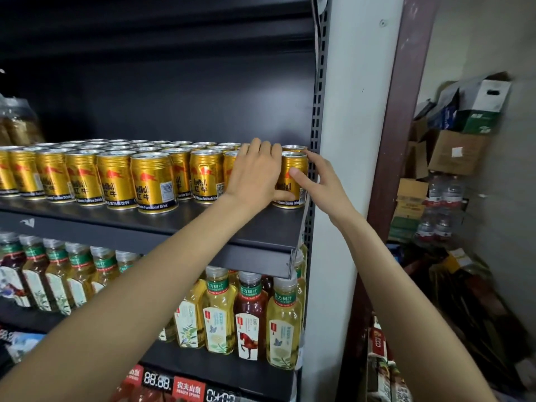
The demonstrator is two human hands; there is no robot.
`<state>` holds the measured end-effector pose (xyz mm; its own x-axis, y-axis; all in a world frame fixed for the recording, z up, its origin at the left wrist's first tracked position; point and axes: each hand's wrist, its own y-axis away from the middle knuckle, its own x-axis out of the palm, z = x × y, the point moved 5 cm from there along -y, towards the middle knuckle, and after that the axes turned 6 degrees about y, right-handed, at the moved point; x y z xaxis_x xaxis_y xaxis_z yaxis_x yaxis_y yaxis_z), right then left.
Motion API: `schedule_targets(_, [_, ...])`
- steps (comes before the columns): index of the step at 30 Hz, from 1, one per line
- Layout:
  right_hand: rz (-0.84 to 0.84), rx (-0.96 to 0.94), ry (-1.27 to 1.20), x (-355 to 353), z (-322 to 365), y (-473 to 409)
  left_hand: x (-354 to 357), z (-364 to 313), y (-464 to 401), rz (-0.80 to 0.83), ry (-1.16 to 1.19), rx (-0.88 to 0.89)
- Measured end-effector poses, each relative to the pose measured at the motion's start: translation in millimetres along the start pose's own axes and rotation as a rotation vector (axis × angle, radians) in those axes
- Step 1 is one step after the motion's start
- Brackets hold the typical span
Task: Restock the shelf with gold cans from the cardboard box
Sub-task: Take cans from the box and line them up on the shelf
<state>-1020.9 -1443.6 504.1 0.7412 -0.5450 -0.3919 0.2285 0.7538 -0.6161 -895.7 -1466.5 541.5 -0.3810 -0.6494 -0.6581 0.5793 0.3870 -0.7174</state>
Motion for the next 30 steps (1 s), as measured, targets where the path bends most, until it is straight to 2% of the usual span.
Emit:
schedule_targets(3, [0.073,0.003,-0.108,4,-5,-9,9,12,-5,0.049,-0.157,0.111])
schedule_targets(9, [0.119,0.017,-0.142,11,-17,-25,16,47,1,0.072,0.156,0.0])
schedule_targets(12, [0.142,0.037,-0.164,16,-21,-31,19,59,6,0.065,0.242,-0.016])
schedule_targets(21, [0.171,0.052,-0.221,21,-24,-38,18,61,6,0.054,0.262,-0.028])
schedule_targets(30, [0.147,0.072,-0.106,19,-25,-38,17,59,6,0.046,0.264,-0.01])
